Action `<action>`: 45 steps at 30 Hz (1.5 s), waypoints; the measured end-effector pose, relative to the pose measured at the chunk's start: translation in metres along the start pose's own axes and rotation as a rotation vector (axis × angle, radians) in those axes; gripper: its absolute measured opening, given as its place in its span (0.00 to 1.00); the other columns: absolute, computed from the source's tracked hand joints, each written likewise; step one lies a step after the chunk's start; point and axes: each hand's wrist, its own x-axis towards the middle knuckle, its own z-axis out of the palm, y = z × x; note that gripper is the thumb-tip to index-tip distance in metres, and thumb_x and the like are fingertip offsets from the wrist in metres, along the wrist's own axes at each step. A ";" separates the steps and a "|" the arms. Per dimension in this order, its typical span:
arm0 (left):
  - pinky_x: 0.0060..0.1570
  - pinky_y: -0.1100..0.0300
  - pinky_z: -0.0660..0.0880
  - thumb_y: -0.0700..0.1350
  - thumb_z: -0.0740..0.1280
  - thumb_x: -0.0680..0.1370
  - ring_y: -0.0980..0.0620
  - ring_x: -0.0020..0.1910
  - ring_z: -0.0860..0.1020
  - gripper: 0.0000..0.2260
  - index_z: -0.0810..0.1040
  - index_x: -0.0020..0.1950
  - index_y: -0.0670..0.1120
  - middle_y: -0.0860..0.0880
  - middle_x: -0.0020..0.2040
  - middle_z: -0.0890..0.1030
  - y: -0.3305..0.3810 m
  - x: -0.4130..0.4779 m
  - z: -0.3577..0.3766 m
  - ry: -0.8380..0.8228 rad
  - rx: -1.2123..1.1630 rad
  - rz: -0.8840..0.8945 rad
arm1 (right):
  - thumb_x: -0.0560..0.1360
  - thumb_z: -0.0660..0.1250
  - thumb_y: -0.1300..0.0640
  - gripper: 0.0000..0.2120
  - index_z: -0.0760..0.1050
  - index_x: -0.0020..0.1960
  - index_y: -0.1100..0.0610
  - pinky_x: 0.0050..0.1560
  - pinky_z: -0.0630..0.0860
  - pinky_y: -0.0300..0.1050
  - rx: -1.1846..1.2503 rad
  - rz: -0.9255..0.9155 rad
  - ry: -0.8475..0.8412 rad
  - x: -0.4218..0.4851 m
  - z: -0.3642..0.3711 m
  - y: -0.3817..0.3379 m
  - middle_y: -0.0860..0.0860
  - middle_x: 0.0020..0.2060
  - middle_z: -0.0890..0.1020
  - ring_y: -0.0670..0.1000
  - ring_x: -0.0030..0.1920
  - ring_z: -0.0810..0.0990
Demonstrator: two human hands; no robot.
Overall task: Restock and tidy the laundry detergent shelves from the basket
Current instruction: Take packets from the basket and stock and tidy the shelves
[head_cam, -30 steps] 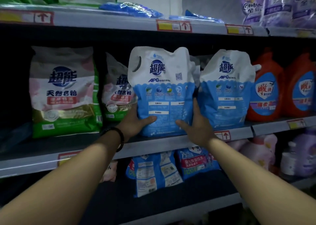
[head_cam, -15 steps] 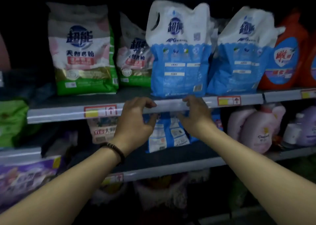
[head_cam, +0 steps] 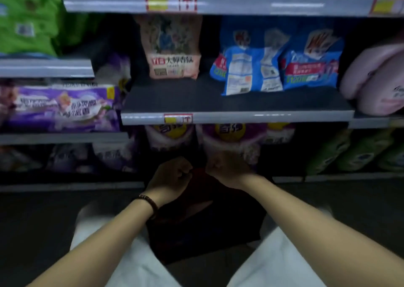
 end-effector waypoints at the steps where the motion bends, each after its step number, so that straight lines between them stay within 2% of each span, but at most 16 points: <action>1: 0.45 0.74 0.73 0.38 0.75 0.76 0.65 0.41 0.81 0.12 0.80 0.48 0.55 0.61 0.43 0.80 -0.017 -0.009 0.011 -0.023 0.000 -0.059 | 0.76 0.72 0.53 0.06 0.84 0.44 0.54 0.48 0.78 0.49 0.022 0.040 -0.025 0.000 0.021 0.009 0.50 0.44 0.86 0.49 0.46 0.83; 4: 0.54 0.56 0.80 0.40 0.73 0.78 0.52 0.49 0.85 0.12 0.79 0.51 0.58 0.56 0.48 0.83 -0.060 -0.039 0.039 -0.086 -0.022 -0.190 | 0.78 0.73 0.53 0.08 0.81 0.57 0.52 0.53 0.80 0.47 0.131 0.203 -0.070 -0.005 0.088 0.047 0.49 0.52 0.84 0.50 0.52 0.83; 6: 0.60 0.59 0.75 0.44 0.70 0.82 0.47 0.60 0.82 0.09 0.81 0.62 0.52 0.50 0.60 0.83 -0.080 -0.055 0.051 -0.238 0.043 -0.258 | 0.79 0.72 0.52 0.15 0.77 0.66 0.50 0.59 0.79 0.46 0.142 0.249 -0.095 -0.019 0.132 0.078 0.48 0.58 0.82 0.51 0.59 0.82; 7: 0.59 0.61 0.72 0.46 0.68 0.83 0.47 0.64 0.80 0.12 0.80 0.66 0.50 0.48 0.63 0.81 -0.089 -0.058 0.056 -0.303 0.071 -0.269 | 0.80 0.71 0.52 0.19 0.74 0.70 0.48 0.64 0.77 0.46 0.106 0.246 -0.100 -0.028 0.150 0.093 0.49 0.64 0.80 0.52 0.64 0.80; 10: 0.54 0.62 0.70 0.46 0.67 0.84 0.48 0.62 0.81 0.12 0.79 0.66 0.48 0.47 0.61 0.83 -0.096 -0.055 0.065 -0.343 0.016 -0.247 | 0.80 0.71 0.48 0.31 0.63 0.79 0.43 0.75 0.68 0.49 -0.043 0.198 -0.116 -0.042 0.185 0.127 0.49 0.77 0.68 0.54 0.77 0.68; 14: 0.57 0.61 0.72 0.44 0.66 0.84 0.48 0.63 0.80 0.11 0.79 0.66 0.47 0.47 0.63 0.82 -0.097 -0.051 0.067 -0.395 0.040 -0.256 | 0.79 0.71 0.52 0.40 0.53 0.84 0.39 0.78 0.68 0.57 -0.119 0.186 -0.028 -0.014 0.192 0.131 0.54 0.82 0.61 0.58 0.79 0.65; 17: 0.58 0.58 0.74 0.46 0.67 0.84 0.48 0.62 0.81 0.09 0.80 0.63 0.49 0.47 0.62 0.82 -0.098 -0.052 0.070 -0.426 0.044 -0.244 | 0.83 0.66 0.58 0.29 0.66 0.81 0.42 0.77 0.69 0.55 -0.148 0.173 -0.080 -0.003 0.193 0.124 0.52 0.79 0.68 0.57 0.76 0.70; 20: 0.58 0.55 0.77 0.50 0.66 0.84 0.49 0.59 0.81 0.08 0.81 0.60 0.50 0.49 0.60 0.83 -0.098 -0.055 0.072 -0.450 0.051 -0.262 | 0.86 0.60 0.57 0.16 0.78 0.71 0.48 0.69 0.77 0.48 -0.171 0.155 -0.080 -0.009 0.201 0.123 0.49 0.66 0.80 0.52 0.64 0.80; 23: 0.58 0.51 0.78 0.49 0.66 0.84 0.47 0.57 0.81 0.06 0.81 0.57 0.50 0.49 0.58 0.82 -0.101 -0.060 0.074 -0.492 0.098 -0.276 | 0.87 0.59 0.55 0.16 0.78 0.71 0.48 0.67 0.77 0.46 -0.196 0.118 -0.087 -0.013 0.210 0.130 0.48 0.64 0.82 0.51 0.62 0.82; 28: 0.56 0.56 0.73 0.50 0.64 0.85 0.46 0.59 0.78 0.11 0.80 0.63 0.47 0.47 0.61 0.79 -0.102 -0.065 0.076 -0.633 0.177 -0.328 | 0.86 0.58 0.59 0.14 0.81 0.60 0.47 0.60 0.79 0.42 -0.184 0.120 -0.094 -0.012 0.199 0.126 0.46 0.55 0.83 0.46 0.52 0.81; 32: 0.52 0.54 0.71 0.51 0.62 0.85 0.43 0.56 0.78 0.12 0.81 0.62 0.47 0.45 0.59 0.80 -0.094 -0.068 0.076 -0.685 0.255 -0.310 | 0.84 0.60 0.64 0.15 0.78 0.66 0.52 0.56 0.74 0.40 -0.165 0.014 -0.090 -0.016 0.189 0.103 0.48 0.61 0.80 0.48 0.57 0.79; 36: 0.50 0.52 0.74 0.52 0.62 0.84 0.45 0.48 0.79 0.10 0.78 0.50 0.50 0.45 0.51 0.82 -0.089 -0.074 0.077 -0.729 0.312 -0.334 | 0.82 0.60 0.63 0.10 0.73 0.49 0.49 0.45 0.70 0.43 -0.161 -0.006 0.004 -0.013 0.153 0.072 0.46 0.47 0.76 0.50 0.48 0.78; 38: 0.49 0.53 0.74 0.53 0.63 0.84 0.46 0.50 0.80 0.11 0.81 0.54 0.48 0.46 0.53 0.82 -0.084 -0.076 0.074 -0.760 0.320 -0.350 | 0.83 0.58 0.60 0.09 0.72 0.46 0.50 0.44 0.69 0.45 -0.086 0.010 0.064 -0.015 0.127 0.063 0.46 0.45 0.75 0.49 0.46 0.75; 40: 0.56 0.53 0.74 0.54 0.64 0.85 0.44 0.59 0.79 0.15 0.79 0.67 0.48 0.46 0.63 0.80 -0.079 -0.078 0.070 -0.784 0.295 -0.391 | 0.85 0.57 0.58 0.10 0.75 0.49 0.54 0.45 0.69 0.46 0.005 0.032 0.122 -0.019 0.097 0.054 0.47 0.45 0.76 0.49 0.46 0.75; 42: 0.65 0.52 0.73 0.56 0.65 0.84 0.43 0.70 0.75 0.23 0.71 0.77 0.49 0.46 0.74 0.74 -0.075 -0.079 0.067 -0.774 0.261 -0.436 | 0.87 0.58 0.57 0.10 0.75 0.50 0.54 0.42 0.68 0.45 0.096 0.030 0.200 -0.026 0.068 0.044 0.46 0.44 0.76 0.48 0.43 0.74; 45: 0.73 0.52 0.69 0.62 0.67 0.82 0.44 0.77 0.69 0.34 0.60 0.84 0.52 0.48 0.82 0.66 -0.067 -0.080 0.059 -0.710 0.153 -0.491 | 0.86 0.61 0.59 0.08 0.77 0.50 0.53 0.43 0.72 0.49 0.173 -0.053 0.313 -0.040 0.031 0.024 0.48 0.44 0.79 0.50 0.43 0.77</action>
